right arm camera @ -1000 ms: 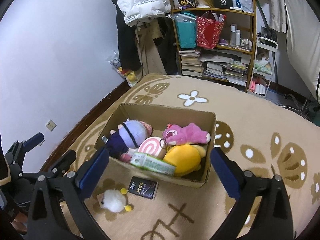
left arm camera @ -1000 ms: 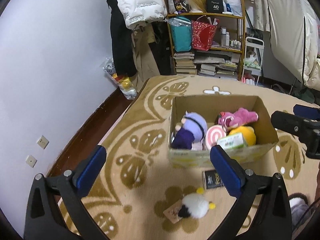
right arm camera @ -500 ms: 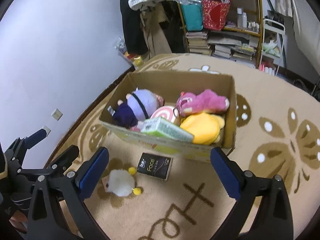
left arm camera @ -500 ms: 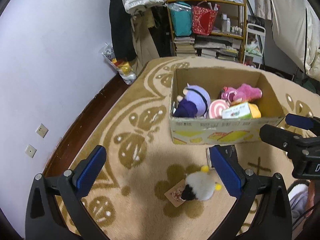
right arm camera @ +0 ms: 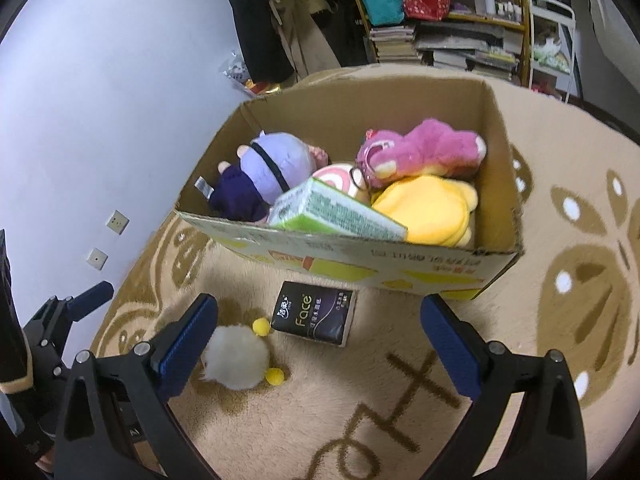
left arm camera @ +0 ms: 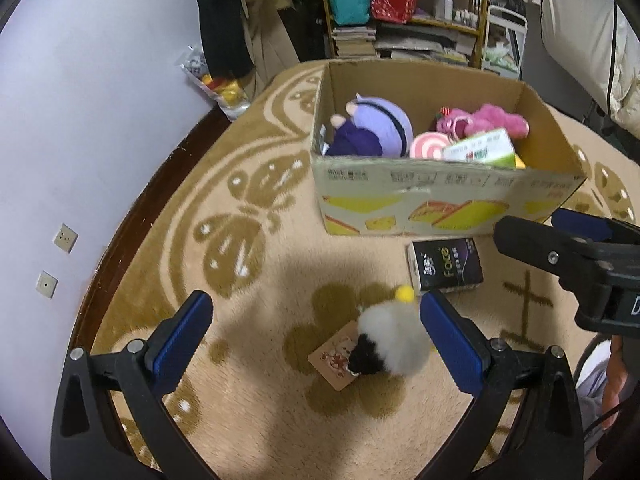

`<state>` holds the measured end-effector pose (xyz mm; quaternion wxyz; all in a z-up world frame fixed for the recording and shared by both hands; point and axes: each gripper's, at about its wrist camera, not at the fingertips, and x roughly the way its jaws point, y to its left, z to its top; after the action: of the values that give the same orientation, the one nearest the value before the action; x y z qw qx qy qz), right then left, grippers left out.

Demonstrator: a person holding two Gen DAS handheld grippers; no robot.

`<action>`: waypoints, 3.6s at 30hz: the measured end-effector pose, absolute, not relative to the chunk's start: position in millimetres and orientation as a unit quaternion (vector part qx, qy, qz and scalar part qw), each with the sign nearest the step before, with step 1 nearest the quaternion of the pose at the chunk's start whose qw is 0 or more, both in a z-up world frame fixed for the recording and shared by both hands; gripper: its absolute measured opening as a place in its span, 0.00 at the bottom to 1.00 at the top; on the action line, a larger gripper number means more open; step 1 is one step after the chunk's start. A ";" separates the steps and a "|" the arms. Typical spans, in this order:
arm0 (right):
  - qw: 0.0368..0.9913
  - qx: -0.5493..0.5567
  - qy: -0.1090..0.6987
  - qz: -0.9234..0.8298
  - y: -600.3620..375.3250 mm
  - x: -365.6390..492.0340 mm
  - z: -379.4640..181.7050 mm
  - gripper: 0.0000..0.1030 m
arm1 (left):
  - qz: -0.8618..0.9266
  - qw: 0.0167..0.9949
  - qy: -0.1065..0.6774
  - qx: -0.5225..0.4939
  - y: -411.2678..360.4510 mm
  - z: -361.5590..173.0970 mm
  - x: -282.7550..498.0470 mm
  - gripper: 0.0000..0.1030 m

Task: Organize soft objects
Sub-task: 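Lower both open tools toward the white fluffy plush and black tissue pack, then grasp the white fluffy plush with the left tool while the right tool grasps the black 'Face' pack, then drop the fluffy plush into the box with the left tool while the right tool drops the black pack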

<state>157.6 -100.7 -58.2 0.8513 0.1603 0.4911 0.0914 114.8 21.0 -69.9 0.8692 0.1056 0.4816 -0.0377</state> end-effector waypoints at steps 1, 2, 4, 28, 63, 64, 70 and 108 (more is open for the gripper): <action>0.849 0.162 0.494 0.093 -99.8 158.2 -60.9 1.00 | -0.038 0.867 0.486 0.106 20.7 -72.8 115.1 0.99; 0.847 0.162 0.497 0.094 -98.5 159.7 -64.0 1.00 | -0.039 0.865 0.489 0.106 20.4 -74.9 115.6 0.99; 0.844 0.163 0.501 0.096 -96.1 161.4 -69.1 1.00 | -0.040 0.861 0.496 0.107 19.9 -79.6 116.2 0.99; 0.816 0.176 0.539 0.112 -80.9 183.3 -118.6 0.98 | -0.052 0.806 0.582 0.094 18.0 -138.6 130.9 0.99; 0.819 0.103 0.559 0.074 -57.0 179.8 -130.9 0.67 | -0.029 0.828 0.556 0.075 30.7 -135.7 132.8 0.33; 0.820 0.104 0.558 0.074 -57.6 178.2 -129.6 0.66 | -0.027 0.831 0.551 0.075 30.8 -132.1 131.1 0.33; 0.826 0.104 0.549 0.075 -62.1 169.4 -119.8 0.66 | -0.023 0.843 0.532 0.070 31.0 -118.2 125.1 0.33; 0.884 0.104 0.451 0.067 -89.0 123.0 -18.1 0.66 | -0.020 0.921 0.374 0.106 21.4 -22.2 101.2 0.33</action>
<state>123.0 -89.0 -18.1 0.8840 0.1041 0.4508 0.0673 101.2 21.4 -22.2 0.9212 0.1063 0.3737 -0.0196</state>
